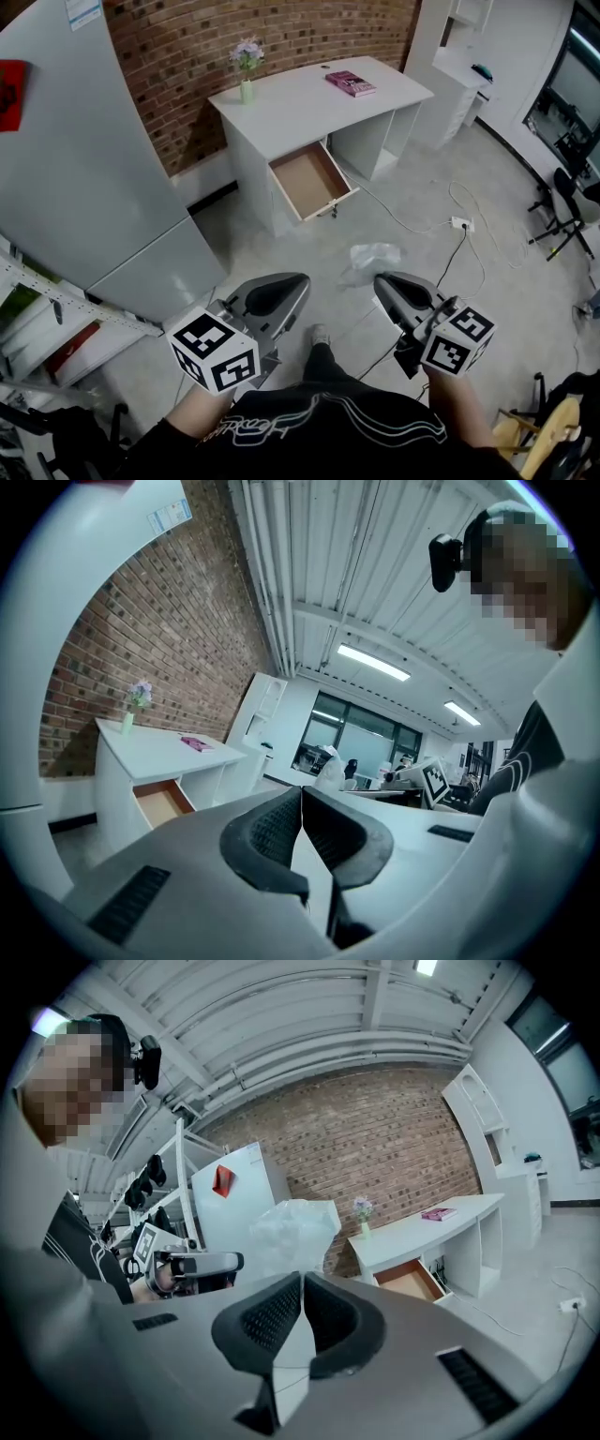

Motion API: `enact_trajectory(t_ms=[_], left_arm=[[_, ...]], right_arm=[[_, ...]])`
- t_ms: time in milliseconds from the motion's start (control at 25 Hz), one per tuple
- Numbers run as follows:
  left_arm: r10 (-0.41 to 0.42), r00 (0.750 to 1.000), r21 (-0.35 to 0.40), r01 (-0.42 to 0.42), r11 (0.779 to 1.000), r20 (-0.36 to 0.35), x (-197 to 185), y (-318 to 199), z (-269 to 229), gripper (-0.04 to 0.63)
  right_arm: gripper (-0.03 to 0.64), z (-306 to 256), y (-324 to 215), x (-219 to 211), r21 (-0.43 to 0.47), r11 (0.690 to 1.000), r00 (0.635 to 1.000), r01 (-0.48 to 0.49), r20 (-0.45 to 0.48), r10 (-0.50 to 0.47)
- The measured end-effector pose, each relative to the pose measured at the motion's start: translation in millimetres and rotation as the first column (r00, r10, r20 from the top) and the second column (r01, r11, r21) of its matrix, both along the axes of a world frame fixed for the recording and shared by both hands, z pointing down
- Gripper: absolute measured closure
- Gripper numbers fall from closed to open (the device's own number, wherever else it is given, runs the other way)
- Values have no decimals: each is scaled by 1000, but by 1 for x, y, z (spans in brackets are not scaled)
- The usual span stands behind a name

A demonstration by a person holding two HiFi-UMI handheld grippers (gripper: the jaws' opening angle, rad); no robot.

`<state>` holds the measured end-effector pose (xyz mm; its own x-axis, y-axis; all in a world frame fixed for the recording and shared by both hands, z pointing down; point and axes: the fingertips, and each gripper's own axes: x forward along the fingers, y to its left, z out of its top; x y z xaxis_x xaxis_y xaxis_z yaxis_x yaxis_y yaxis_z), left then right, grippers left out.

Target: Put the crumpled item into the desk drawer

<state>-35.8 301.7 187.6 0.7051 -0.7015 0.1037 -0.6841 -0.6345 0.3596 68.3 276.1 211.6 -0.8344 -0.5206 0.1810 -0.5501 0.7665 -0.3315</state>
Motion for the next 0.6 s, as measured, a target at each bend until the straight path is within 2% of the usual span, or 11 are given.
enact_trajectory(t_ms=[240, 600], left_arm=[[13, 1000, -54, -12, 998, 19, 28, -104, 23, 572], [19, 998, -204, -5, 979, 68, 68, -290, 90, 572]], right_arm=[[572, 25, -102, 27, -41, 999, 1000, -12, -10, 12], [572, 87, -279, 63, -173, 985, 1000, -10, -16, 7]])
